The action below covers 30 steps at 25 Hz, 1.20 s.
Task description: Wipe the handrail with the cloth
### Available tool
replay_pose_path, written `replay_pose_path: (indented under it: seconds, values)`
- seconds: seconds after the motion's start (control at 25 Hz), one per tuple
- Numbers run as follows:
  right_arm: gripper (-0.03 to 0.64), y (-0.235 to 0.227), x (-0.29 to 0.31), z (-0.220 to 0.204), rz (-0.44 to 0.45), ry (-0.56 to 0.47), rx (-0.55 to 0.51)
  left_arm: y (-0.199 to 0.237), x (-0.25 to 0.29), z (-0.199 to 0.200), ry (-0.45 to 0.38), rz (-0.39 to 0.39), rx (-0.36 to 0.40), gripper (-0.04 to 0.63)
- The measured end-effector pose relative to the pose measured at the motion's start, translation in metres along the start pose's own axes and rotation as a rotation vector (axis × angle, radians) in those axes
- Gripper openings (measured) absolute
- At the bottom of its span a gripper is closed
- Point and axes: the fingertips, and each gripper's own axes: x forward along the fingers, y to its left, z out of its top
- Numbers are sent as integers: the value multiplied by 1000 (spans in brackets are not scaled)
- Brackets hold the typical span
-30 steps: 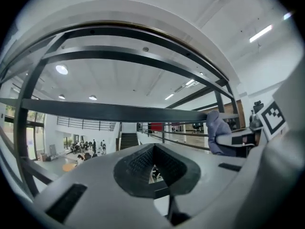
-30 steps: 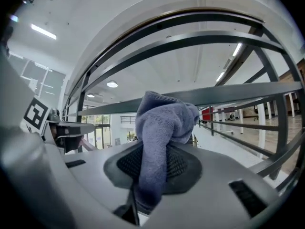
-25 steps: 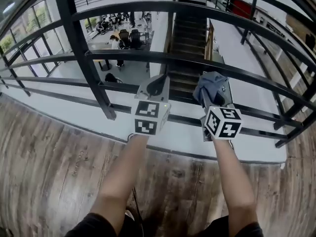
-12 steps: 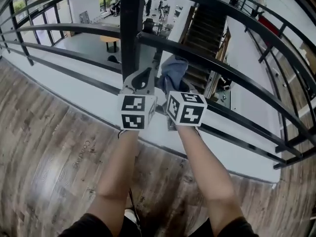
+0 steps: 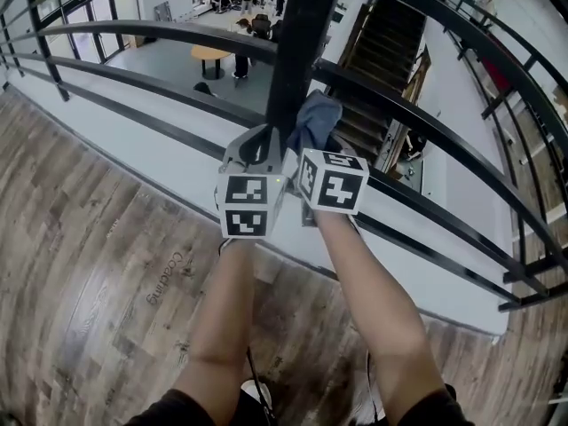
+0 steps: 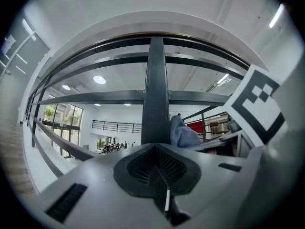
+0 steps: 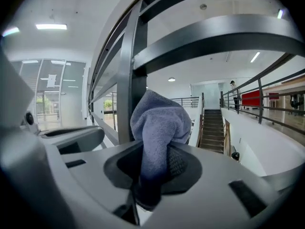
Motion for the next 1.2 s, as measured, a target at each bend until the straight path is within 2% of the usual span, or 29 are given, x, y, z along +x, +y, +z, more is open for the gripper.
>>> replay_pose_path:
  seconds: [0.12, 0.2, 0.4, 0.52, 0.68, 0.96, 1.12, 1.2]
  values:
    - [87, -9, -2, -11, -8, 31, -23, 3, -2, 1, 2, 6, 10, 2]
    - [87, -17, -9, -15, 2, 42, -43, -3, -1, 6, -18, 25, -10, 2]
    - [87, -48, -31, -22, -23, 35, -42, -35, 6, 9, -21, 25, -20, 2]
    - [87, -62, -43, -25, -42, 27, -42, -56, 5, 8, 5, -5, 11, 2]
    - [87, -83, -57, -29, -62, 23, -26, -79, 6, 1, 32, -41, -14, 2]
    - [87, -123, -91, -37, -88, 34, -4, -122, 6, -4, 81, -94, 2, 2]
    - [87, -152, -112, -45, -94, 59, 0, -166, 6, -6, 101, -200, -101, 3]
    - [87, -167, -122, -47, -100, 67, 1, -184, 7, -6, 105, -224, -98, 2]
